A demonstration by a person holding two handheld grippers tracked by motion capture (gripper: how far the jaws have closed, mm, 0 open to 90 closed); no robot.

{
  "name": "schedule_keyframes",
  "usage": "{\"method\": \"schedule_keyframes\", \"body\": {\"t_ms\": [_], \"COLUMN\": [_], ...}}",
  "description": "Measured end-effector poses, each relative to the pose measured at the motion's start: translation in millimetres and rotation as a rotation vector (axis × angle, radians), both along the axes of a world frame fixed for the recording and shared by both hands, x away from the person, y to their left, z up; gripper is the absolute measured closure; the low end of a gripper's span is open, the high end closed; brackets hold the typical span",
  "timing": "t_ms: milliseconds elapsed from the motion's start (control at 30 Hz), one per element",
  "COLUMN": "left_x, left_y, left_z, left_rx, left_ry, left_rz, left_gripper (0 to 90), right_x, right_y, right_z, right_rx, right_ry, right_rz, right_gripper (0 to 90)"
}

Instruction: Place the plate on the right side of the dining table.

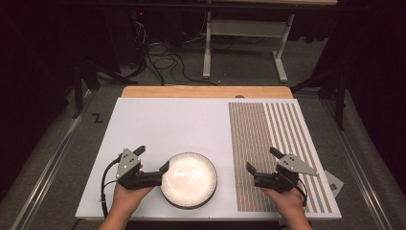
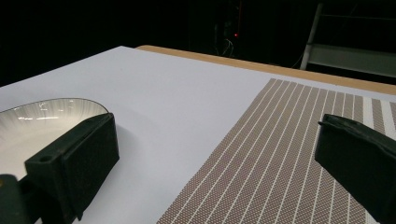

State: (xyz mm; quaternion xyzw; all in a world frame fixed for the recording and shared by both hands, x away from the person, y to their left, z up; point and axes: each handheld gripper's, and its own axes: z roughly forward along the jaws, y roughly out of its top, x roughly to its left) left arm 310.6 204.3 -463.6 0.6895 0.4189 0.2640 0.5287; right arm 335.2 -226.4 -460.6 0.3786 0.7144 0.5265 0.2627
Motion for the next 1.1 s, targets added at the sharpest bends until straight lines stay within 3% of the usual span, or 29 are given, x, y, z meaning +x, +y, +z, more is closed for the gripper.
{"method": "schedule_keyframes", "body": {"t_ms": [400,1100], "left_x": [0.5,-0.5], "left_y": [-1.9,-1.5], "left_z": [-0.2,0.4], "left_rx": [0.026,0.035], "left_ry": [0.004,0.004], "left_rz": [-0.006,-0.003], "left_gripper": [0.9,1.0], "right_x": [-0.4,-2.7], "right_y": [-0.6,1.7], "right_z": [-0.5,2.4], "right_rx": [0.006,-0.002], "right_ry": [-0.002,0.005], "right_rz": [-0.002,0.01], "right_gripper": [0.3,1.2]}}
